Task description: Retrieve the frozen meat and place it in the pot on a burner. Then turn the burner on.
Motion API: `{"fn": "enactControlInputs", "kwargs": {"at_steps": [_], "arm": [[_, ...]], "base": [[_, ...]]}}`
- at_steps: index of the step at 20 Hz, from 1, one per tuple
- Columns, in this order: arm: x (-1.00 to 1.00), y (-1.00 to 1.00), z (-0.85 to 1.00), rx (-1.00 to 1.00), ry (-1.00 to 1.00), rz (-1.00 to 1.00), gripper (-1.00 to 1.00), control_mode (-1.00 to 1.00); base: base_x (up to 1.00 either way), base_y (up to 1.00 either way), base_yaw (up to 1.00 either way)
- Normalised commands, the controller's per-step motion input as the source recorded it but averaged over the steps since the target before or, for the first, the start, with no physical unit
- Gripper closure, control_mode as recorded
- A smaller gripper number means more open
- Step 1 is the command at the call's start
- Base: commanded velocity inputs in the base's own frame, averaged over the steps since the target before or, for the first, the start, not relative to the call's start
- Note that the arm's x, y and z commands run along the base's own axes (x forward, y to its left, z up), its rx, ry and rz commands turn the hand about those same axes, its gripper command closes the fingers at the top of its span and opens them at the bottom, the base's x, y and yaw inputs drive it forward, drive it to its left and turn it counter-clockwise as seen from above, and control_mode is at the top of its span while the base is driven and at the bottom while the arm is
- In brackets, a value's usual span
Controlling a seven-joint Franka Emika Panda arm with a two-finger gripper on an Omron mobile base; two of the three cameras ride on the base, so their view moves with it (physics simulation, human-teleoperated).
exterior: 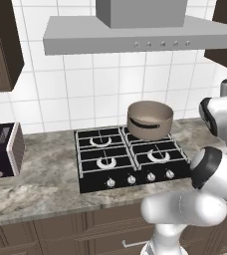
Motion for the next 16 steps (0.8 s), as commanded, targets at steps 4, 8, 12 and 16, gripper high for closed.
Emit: {"fn": "enactControlInputs", "kwargs": {"at_steps": [4,8,12,16], "arm": [[0.00,-0.01,-0.14,0.02,0.00,0.00,-1.00,-1.00],[0.00,-0.01,-0.05,0.01,0.00,0.00,-1.00,-1.00],[0.00,-0.11,-0.10,0.00,0.00,0.00,-1.00,-1.00],[0.00,-0.26,-0.16,0.01,0.02,0.00,-1.00,-1.00]], "base": [[0.00,0.00,0.00],[0.00,0.00,0.00],[0.00,0.00,0.00],[0.00,0.00,0.00]]}}
